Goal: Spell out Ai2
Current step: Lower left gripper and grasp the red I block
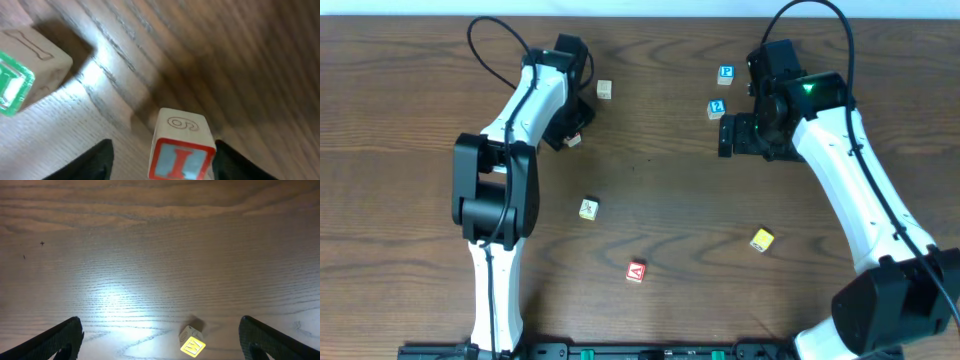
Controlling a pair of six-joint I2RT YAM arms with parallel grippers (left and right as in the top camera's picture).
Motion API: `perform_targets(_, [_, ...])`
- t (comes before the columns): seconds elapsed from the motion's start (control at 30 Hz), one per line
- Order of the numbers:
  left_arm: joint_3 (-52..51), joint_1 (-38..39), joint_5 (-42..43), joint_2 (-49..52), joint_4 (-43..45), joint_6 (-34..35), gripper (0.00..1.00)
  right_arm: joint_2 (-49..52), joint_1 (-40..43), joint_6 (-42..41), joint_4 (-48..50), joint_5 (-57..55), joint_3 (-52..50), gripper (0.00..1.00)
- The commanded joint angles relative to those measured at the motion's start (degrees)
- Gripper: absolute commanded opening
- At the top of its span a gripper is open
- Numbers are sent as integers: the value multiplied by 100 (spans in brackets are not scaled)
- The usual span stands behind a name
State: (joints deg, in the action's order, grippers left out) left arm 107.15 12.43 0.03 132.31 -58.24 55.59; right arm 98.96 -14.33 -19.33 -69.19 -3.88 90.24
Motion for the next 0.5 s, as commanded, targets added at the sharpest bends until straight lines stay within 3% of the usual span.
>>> perform_targets(0.0, [-59, -20, 0, 122, 17, -39, 60, -37, 0, -96, -13, -20, -15, 99])
perform_targets(0.07, [-70, -20, 4, 122, 22, -157, 59, -37, 0, -98, -7, -20, -15, 99])
perform_targets(0.37, [-105, 2, -9, 125, 170, -973, 27, -37, 0, -98, -9, -20, -15, 99])
perform_targets(0.47, [-105, 7, 4, 125, 234, -1462, 27, -37, 0, -98, -4, -20, -15, 99])
